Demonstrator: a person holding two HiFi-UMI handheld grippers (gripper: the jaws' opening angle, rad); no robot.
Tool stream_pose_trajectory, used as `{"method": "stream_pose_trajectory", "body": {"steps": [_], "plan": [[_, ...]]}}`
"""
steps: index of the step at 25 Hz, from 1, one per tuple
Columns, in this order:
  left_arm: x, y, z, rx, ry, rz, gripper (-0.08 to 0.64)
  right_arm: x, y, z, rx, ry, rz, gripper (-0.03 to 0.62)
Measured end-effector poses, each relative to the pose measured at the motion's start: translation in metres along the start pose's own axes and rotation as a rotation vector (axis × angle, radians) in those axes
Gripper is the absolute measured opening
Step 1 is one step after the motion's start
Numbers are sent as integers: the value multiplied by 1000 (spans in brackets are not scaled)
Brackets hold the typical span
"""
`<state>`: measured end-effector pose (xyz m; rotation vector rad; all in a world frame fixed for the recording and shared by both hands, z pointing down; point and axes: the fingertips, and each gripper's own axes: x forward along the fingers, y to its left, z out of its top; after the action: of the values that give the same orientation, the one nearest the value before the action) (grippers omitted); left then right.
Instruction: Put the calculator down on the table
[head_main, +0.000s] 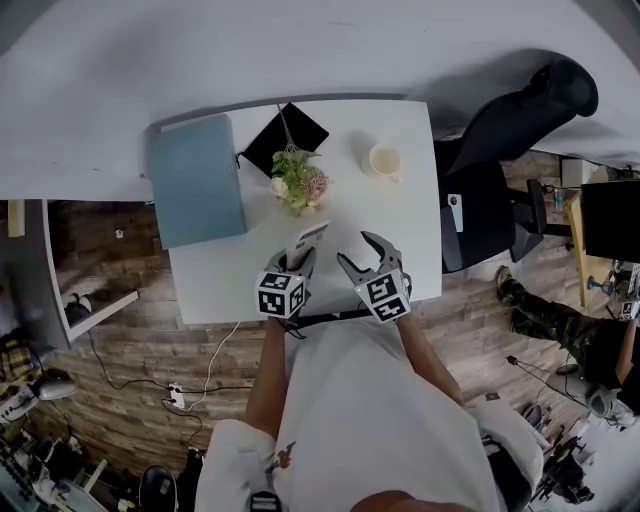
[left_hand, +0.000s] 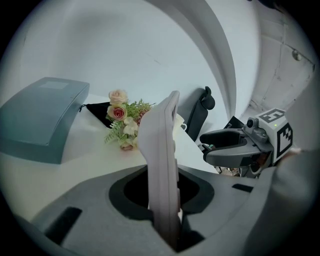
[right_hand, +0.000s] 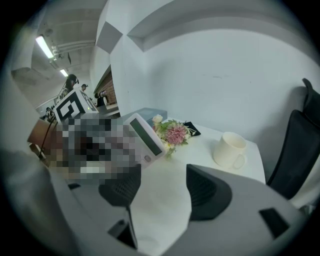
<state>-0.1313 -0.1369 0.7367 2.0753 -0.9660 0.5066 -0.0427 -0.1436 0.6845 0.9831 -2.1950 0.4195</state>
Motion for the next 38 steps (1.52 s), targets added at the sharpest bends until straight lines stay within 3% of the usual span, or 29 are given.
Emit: {"method": "stream_pose_trajectory", "body": {"steps": [12, 25, 38], "plan": [[20, -7, -22, -62, 89, -84, 95, 2, -2, -9, 15, 20, -1, 273], [33, -10, -43, -75, 164, -118, 104, 2, 1, -13, 13, 23, 8, 267], [37, -3, -41, 34, 150, -42, 155, 3, 3, -10, 0, 27, 21, 267]]}}
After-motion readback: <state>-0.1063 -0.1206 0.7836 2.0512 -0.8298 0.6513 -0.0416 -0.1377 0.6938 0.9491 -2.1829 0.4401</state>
